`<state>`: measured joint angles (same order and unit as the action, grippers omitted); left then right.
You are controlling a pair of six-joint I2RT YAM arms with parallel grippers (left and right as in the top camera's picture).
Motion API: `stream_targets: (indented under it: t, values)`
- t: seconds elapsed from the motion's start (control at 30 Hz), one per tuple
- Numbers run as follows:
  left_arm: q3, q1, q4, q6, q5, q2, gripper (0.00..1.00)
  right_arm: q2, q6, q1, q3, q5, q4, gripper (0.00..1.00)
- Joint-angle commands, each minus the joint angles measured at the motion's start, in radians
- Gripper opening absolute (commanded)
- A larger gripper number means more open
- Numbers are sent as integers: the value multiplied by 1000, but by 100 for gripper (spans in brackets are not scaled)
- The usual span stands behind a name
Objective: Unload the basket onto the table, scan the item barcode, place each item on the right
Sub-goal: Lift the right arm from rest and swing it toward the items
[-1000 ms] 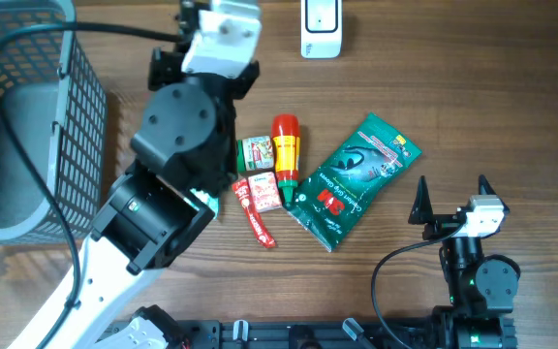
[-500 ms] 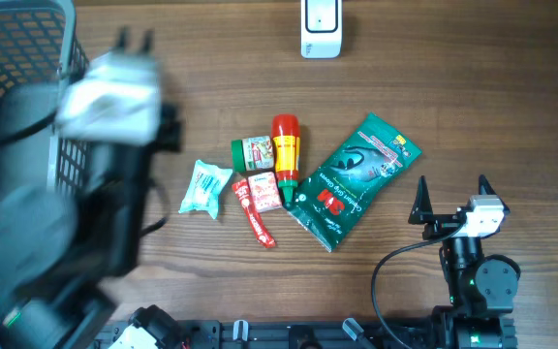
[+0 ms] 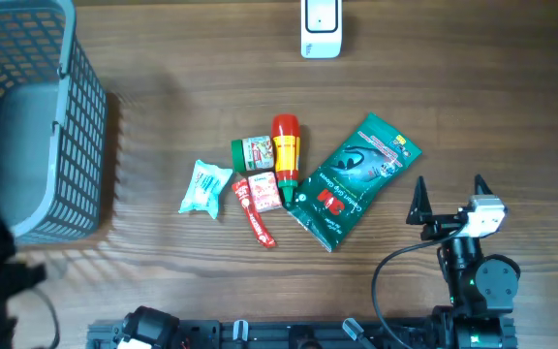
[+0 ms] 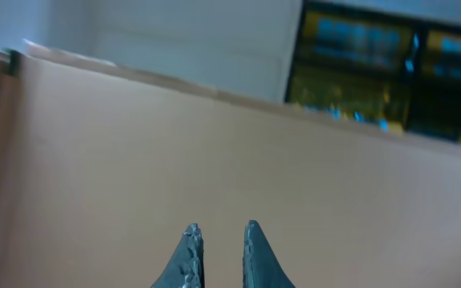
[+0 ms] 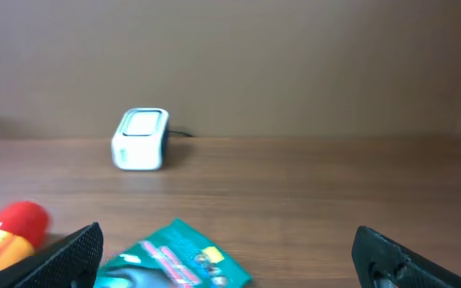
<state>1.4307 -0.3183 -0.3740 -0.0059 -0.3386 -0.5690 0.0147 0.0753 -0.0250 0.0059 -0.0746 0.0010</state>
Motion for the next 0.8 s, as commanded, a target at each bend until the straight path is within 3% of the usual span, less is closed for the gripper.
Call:
stream_targets:
  t: [0.0, 0.1, 0.4, 0.5, 0.67, 0.77]
  values:
    - [-33, 96, 1, -149, 103, 57, 5, -1, 484, 6, 0, -208, 19, 100]
    - [-48, 155, 3, -167, 160, 73, 9, 0, 876, 6, 0, -457, 35, 100]
    - [-49, 255, -3, -329, 175, 84, 13, 1, 1519, 6, 0, -671, 31, 100]
    - [-49, 274, -5, -328, 175, 100, 14, 1, 1561, 6, 0, -650, 28, 100]
    - [-49, 301, -10, -343, 185, 154, 16, 1, 1446, 6, 0, -643, 29, 98]
    - [-49, 317, -13, -343, 185, 192, 17, 1, 1445, 6, 0, -670, 29, 69]
